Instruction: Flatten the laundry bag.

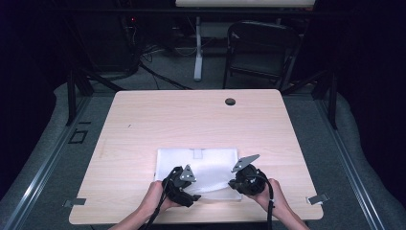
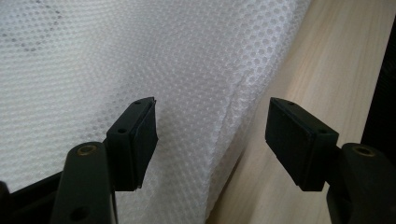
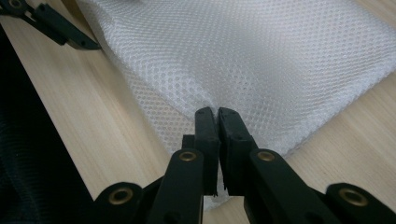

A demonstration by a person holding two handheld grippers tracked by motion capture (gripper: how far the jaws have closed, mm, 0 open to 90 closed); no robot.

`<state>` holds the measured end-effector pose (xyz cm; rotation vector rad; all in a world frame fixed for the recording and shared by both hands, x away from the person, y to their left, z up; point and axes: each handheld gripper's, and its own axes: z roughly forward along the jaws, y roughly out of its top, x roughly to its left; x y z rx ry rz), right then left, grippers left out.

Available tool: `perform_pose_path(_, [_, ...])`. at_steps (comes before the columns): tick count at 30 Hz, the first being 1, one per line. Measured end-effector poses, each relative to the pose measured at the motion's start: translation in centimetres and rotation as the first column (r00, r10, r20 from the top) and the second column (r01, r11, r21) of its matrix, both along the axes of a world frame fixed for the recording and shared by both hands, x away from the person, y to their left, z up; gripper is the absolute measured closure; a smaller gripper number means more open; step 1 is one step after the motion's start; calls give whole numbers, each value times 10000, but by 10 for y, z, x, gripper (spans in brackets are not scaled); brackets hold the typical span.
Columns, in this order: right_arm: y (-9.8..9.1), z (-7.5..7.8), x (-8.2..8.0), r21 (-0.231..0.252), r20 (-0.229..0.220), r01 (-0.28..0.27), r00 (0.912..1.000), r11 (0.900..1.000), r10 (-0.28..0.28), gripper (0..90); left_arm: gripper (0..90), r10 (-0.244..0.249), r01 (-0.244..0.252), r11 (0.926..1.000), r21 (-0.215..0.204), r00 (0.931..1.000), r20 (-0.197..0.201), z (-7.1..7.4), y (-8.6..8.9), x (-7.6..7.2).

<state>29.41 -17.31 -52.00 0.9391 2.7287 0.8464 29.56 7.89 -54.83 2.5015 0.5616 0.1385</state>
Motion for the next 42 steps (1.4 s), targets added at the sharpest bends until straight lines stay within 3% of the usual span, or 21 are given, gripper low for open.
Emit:
perform_pose_path(5, [0, 0, 1, -64, -30, -72, 10000, 10000, 72, 873, 590, -223, 218, 9995, -216, 9995, -219, -2, -1, 3])
perform_pose_path(8, [0, 0, 0, -44, -47, -82, 10000, 10000, 82, 859, 771, -110, 109, 9996, -260, 9999, -75, -3, -4, 2])
perform_pose_path(10, [0, 1, 0, -44, 2, -112, 9999, 9999, 112, 828, 835, 71, -75, 9997, -220, 9998, -160, -3, -5, 3])
perform_pose_path(16, [-3, 11, -9, 185, 394, -160, 9991, 9997, 153, 808, 864, 361, -369, 9992, -166, 9981, -495, -2, -4, 7])
perform_pose_path(19, [-1, 15, -17, 496, 540, -382, 9979, 9980, 355, 860, 864, 582, -604, 9976, -342, 9965, -606, -1, -4, 8])
perform_pose_path(25, [15, 2, -25, 109, 364, -1118, 9931, 9937, 1114, 900, 864, 723, -741, 9966, -357, 9962, -479, 3, -3, 9])
perform_pose_path(26, [18, -1, -24, -163, 304, -1238, 9918, 9922, 1242, 900, 864, 770, -791, 9959, -442, 9959, -467, 3, -3, 9])
perform_pose_path(29, [24, -12, -20, -509, 521, -1133, 9919, 9923, 1160, 900, 864, 745, -762, 9963, -407, 9963, -417, 4, -3, 9])
perform_pose_path(30, [25, -16, -18, -480, 443, -1040, 9934, 9934, 1061, 900, 864, 742, -759, 9963, -408, 9964, -421, 4, -3, 9])
perform_pose_path(35, [27, -33, -15, -1250, 475, -1011, 9930, 9870, 1077, 900, 864, 753, -772, 9961, -419, 9962, -439, 4, -3, 8])
perform_pose_path(42, [29, -39, -15, -1313, 524, -1055, 9922, 9857, 1132, 900, 865, 870, -888, 9949, -484, 9955, -371, 8, -3, 8])
